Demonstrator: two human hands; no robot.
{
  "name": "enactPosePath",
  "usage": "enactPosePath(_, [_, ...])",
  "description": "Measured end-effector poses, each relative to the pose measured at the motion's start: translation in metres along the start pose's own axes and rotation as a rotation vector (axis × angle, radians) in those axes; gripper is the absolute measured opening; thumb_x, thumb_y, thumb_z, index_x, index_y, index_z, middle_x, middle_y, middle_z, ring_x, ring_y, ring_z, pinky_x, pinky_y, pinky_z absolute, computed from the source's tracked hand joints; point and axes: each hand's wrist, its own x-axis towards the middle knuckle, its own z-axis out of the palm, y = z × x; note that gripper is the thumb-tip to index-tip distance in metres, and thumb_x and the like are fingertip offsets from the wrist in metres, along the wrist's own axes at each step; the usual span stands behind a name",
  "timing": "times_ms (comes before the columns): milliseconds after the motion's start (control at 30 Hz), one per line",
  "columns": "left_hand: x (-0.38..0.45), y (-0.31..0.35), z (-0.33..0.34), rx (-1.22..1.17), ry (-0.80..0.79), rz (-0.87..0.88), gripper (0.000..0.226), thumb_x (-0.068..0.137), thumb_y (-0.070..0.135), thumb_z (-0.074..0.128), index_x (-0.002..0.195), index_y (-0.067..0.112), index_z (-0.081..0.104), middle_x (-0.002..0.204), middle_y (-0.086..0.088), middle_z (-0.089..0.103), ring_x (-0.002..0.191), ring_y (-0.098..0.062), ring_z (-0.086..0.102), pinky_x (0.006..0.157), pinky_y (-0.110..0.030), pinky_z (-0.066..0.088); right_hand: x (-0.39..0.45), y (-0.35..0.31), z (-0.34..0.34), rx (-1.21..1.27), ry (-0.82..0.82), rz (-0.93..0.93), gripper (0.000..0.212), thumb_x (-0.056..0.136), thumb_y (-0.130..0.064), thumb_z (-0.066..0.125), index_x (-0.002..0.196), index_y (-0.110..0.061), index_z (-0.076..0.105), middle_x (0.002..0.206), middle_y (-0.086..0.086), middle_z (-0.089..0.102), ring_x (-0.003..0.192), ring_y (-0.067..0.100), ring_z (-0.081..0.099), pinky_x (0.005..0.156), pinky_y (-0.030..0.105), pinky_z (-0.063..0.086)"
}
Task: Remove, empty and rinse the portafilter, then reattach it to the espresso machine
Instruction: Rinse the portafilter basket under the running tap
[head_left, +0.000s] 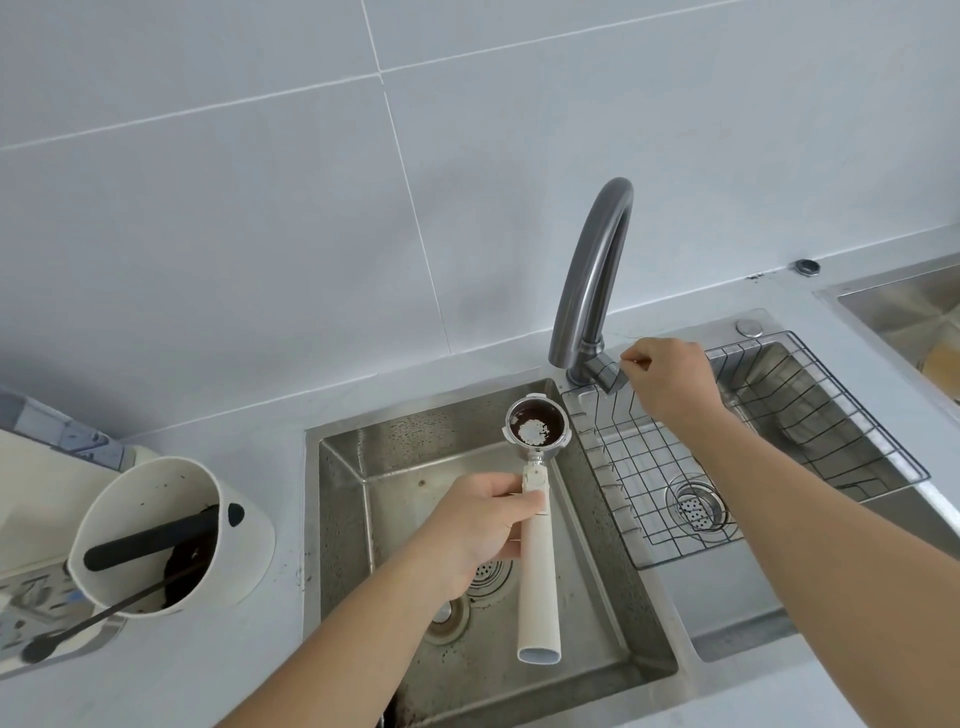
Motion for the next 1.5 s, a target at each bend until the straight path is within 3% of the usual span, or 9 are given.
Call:
enactPosePath(233, [0.006, 0.0, 0.004, 0.02, -0.012, 0.003, 0.011, 0.09, 0.009, 0.064, 0.096, 0.012, 0.072, 0.093, -0.012, 0.073, 0.084, -0.024, 0.07, 0.077, -0.038, 0.06, -0.002, 0.003, 0.002, -0.017, 0.012, -0.035, 0.018, 0.092, -0.012, 0.059, 0.089, -0.005, 0.075, 0.08, 0.011, 0.075, 0.077, 0.029, 0.067, 0.075, 0.043, 0.059])
enactPosePath(433, [0.013, 0.004, 0.0, 0.017, -0.013, 0.008, 0.011, 0.09, 0.01, 0.065, 0.095, 0.015, 0.073, 0.095, -0.012, 0.074, 0.089, -0.027, 0.071, 0.087, -0.048, 0.058, -0.002, 0.005, 0.003, -0.027, 0.028, -0.074, 0.018, 0.092, -0.012, 0.06, 0.087, -0.004, 0.075, 0.078, 0.009, 0.075, 0.075, 0.027, 0.067, 0.073, 0.042, 0.058])
enactPosePath(767, [0.016, 0.008, -0.003, 0.018, -0.026, 0.013, 0.013, 0.09, 0.01, 0.064, 0.099, 0.011, 0.073, 0.099, -0.016, 0.074, 0.088, -0.025, 0.07, 0.084, -0.043, 0.059, -0.007, 0.013, 0.009, -0.006, 0.084, -0.119, 0.015, 0.091, -0.013, 0.063, 0.088, -0.004, 0.074, 0.082, 0.01, 0.074, 0.077, 0.028, 0.066, 0.074, 0.041, 0.057])
enactPosePath(1300, [0.01, 0.012, -0.003, 0.012, -0.045, -0.024, 0.012, 0.091, 0.012, 0.063, 0.097, 0.011, 0.073, 0.084, -0.006, 0.074, 0.084, -0.023, 0.07, 0.089, -0.047, 0.056, -0.011, 0.015, 0.01, 0.028, 0.095, -0.063, 0.016, 0.091, -0.015, 0.064, 0.089, -0.004, 0.074, 0.084, 0.01, 0.074, 0.079, 0.028, 0.065, 0.075, 0.041, 0.056])
enactPosePath(1500, [0.009, 0.016, 0.0, 0.028, -0.045, -0.029, 0.011, 0.092, 0.012, 0.061, 0.096, 0.012, 0.072, 0.091, -0.009, 0.071, 0.085, -0.022, 0.066, 0.088, -0.043, 0.055, -0.011, 0.015, 0.01, 0.035, 0.091, -0.058, 0.015, 0.091, -0.016, 0.065, 0.09, -0.004, 0.074, 0.084, 0.01, 0.074, 0.08, 0.028, 0.066, 0.076, 0.043, 0.057])
